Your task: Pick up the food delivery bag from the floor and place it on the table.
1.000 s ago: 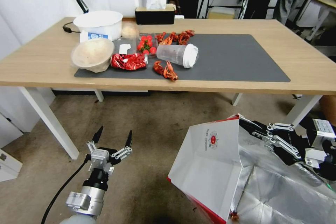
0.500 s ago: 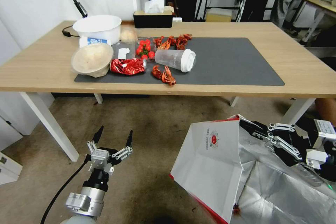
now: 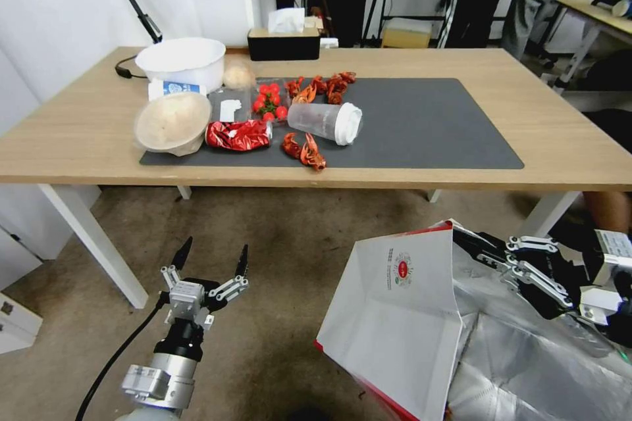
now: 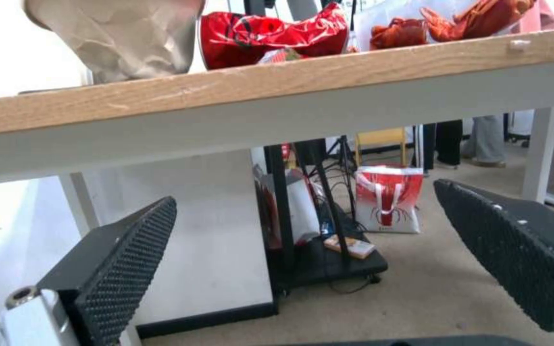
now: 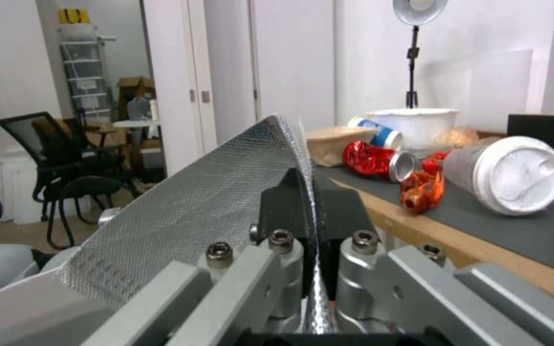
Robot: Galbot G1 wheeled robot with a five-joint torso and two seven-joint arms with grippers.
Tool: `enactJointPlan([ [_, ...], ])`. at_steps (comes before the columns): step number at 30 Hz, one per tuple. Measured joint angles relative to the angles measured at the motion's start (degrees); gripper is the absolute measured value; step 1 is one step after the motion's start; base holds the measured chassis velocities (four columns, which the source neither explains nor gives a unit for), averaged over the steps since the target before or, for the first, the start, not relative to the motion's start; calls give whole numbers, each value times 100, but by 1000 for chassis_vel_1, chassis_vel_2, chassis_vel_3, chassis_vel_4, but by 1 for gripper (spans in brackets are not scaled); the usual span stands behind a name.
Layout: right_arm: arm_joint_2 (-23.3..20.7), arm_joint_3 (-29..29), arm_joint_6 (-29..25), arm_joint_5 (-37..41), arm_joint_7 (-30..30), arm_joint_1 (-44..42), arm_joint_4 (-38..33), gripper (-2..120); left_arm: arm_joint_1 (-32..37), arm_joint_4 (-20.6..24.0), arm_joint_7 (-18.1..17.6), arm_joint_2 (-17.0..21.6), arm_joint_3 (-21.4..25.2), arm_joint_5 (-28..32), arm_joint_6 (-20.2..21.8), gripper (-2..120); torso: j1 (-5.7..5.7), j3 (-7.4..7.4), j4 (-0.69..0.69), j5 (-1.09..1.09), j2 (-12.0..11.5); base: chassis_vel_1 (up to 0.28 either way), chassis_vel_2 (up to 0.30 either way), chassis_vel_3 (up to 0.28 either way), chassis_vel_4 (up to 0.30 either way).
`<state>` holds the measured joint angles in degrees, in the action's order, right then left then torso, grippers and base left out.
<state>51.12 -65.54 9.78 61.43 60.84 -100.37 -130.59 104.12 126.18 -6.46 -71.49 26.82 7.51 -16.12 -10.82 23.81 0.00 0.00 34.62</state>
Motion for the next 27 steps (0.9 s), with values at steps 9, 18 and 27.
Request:
enactJointPlan([
  [9,11,-14,-6,15,12,9,-19,0,-17,19,-89,-2,32,6,31,100,-65,103,0,0,167,0,0,0,0],
  [18,10,0,-9,22,4,36,-15,0,-41,15,-94,-11,29,19,35,100,-146,212,0,0,360,0,0,0,0],
  [27,-5,-17,-9,35,-3,43,-8,0,-74,14,-96,-4,21,29,54,100,-227,336,0,0,563,0,0,0,0],
])
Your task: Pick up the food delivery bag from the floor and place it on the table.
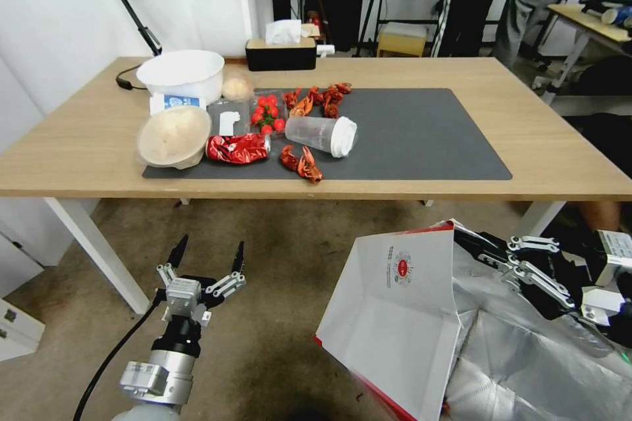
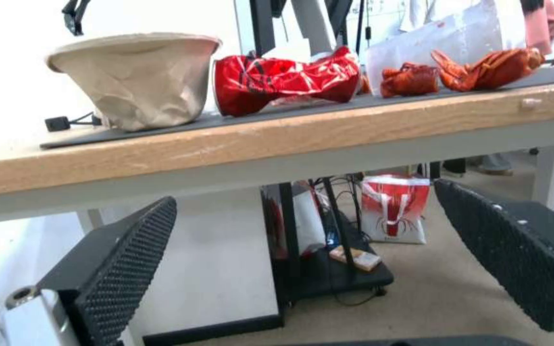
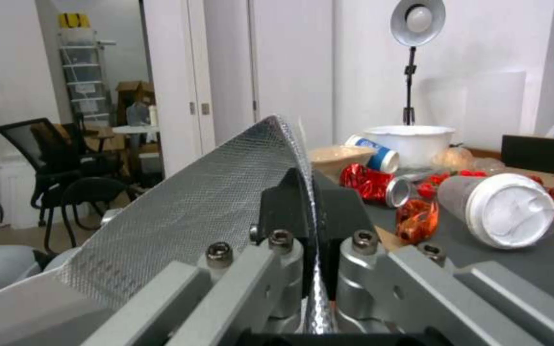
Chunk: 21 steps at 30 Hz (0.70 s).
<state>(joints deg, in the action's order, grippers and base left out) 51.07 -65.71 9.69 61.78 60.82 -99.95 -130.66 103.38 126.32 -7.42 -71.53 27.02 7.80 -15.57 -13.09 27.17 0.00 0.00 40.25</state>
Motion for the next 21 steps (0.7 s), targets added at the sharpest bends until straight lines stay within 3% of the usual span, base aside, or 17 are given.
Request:
enactJointPlan([
  [21,35,33,-3,-19,-4,5,16,0,4,-3,-11,-5,-4,6,7,100,-222,313,0,0,536,0,0,0,0],
])
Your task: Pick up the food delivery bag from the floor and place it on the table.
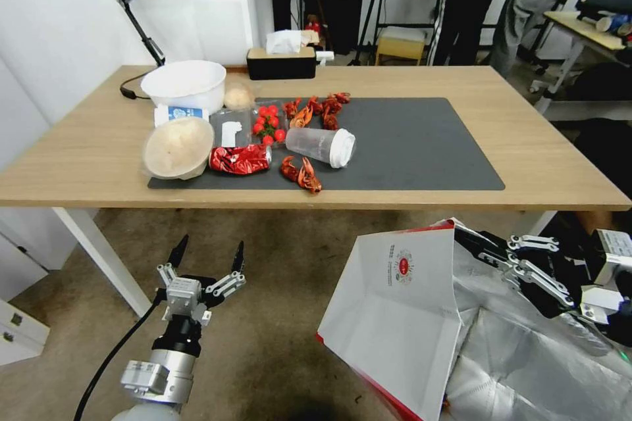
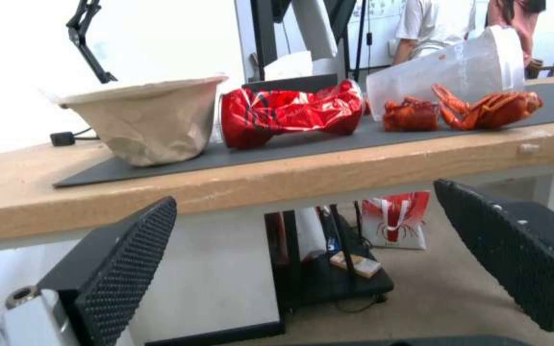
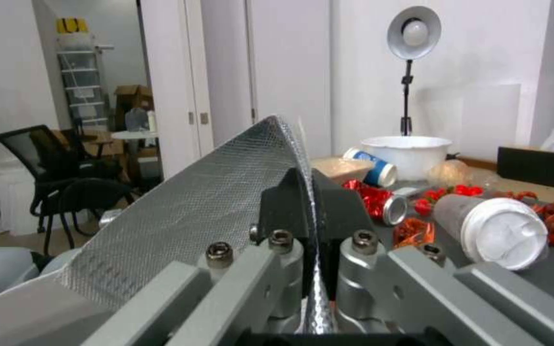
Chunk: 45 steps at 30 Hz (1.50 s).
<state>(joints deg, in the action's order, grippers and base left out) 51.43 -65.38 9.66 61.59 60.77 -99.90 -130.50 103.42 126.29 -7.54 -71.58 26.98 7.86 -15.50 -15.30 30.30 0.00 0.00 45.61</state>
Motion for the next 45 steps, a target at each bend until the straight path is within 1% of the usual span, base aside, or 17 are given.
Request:
enactJointPlan([
  [5,18,-8,-9,-3,10,-17,-9,0,16,4,-7,-2,-1,-4,-7,100,-64,85,0,0,148,0,0,0,0],
  [10,21,-13,-11,-3,19,-23,-9,0,19,9,-16,-1,-1,-6,-13,100,-104,138,0,0,243,0,0,0,0],
  [13,22,-19,-15,-3,22,-23,-9,0,20,23,-22,3,-1,-6,-14,100,-150,205,0,0,353,0,0,0,0],
  [15,23,-19,-15,-3,22,-24,-9,0,20,25,-24,2,-1,-7,-14,100,-160,220,0,0,378,0,0,0,0],
  [18,25,-19,-17,-4,25,-24,-2,0,22,26,-31,-4,-6,-11,-14,100,-208,281,0,0,490,0,0,0,0],
  [23,23,-18,-20,-4,27,-22,2,0,27,42,-38,-5,-7,-13,-15,100,-244,331,0,0,576,0,0,0,0],
  [29,24,-21,-29,-4,36,-23,2,0,45,56,-44,-12,-7,-30,-16,100,-328,447,0,0,775,0,0,0,0],
  [35,34,-28,-33,-4,47,-25,2,0,43,69,-53,-7,-5,-31,-16,100,-386,513,0,0,899,0,0,0,0],
  [40,40,-28,-42,-4,48,-26,7,0,28,52,-87,-1,-9,-32,-17,100,-458,608,0,0,1065,0,0,0,0],
  [45,36,-28,-44,-4,45,-23,16,0,26,30,-90,12,-21,-24,-50,100,-502,667,0,0,1168,0,0,0,0],
])
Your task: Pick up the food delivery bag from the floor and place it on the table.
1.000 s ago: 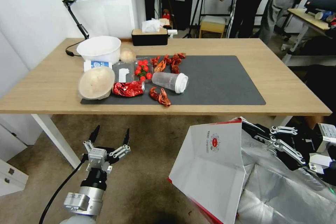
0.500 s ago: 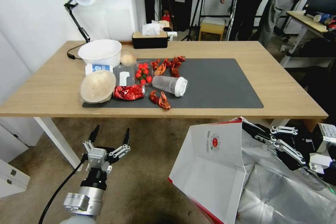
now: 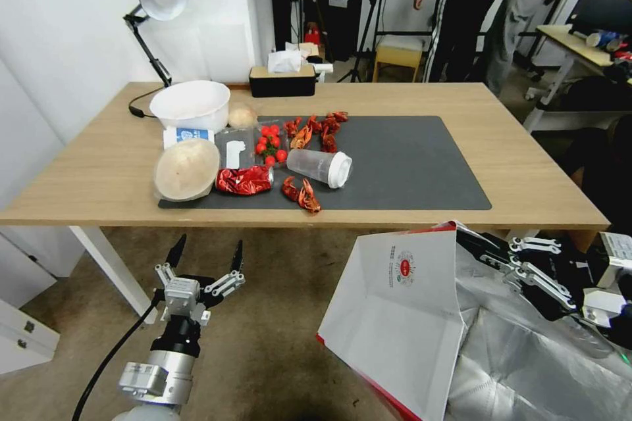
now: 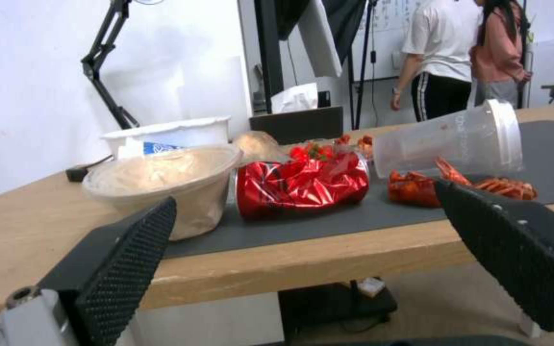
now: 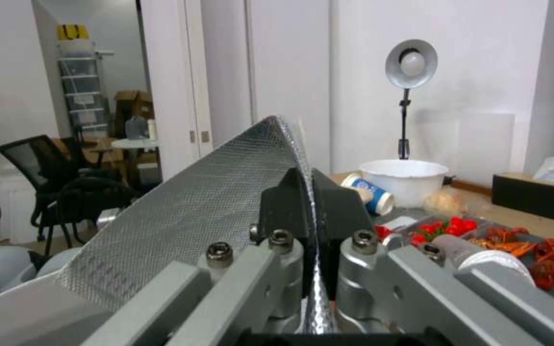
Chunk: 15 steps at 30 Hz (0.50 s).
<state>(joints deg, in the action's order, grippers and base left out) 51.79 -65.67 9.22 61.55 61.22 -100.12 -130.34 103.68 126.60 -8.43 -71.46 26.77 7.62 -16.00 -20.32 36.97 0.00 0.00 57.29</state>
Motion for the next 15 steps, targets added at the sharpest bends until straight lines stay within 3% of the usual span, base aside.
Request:
enactJointPlan([
  [6,2,20,-2,-4,-7,12,6,0,-19,-32,32,21,-9,61,-113,100,-64,87,0,0,151,0,0,0,0],
  [15,-9,34,4,-7,-15,27,8,0,-47,-11,58,27,-19,77,-110,100,-69,96,0,0,164,0,0,0,0],
])
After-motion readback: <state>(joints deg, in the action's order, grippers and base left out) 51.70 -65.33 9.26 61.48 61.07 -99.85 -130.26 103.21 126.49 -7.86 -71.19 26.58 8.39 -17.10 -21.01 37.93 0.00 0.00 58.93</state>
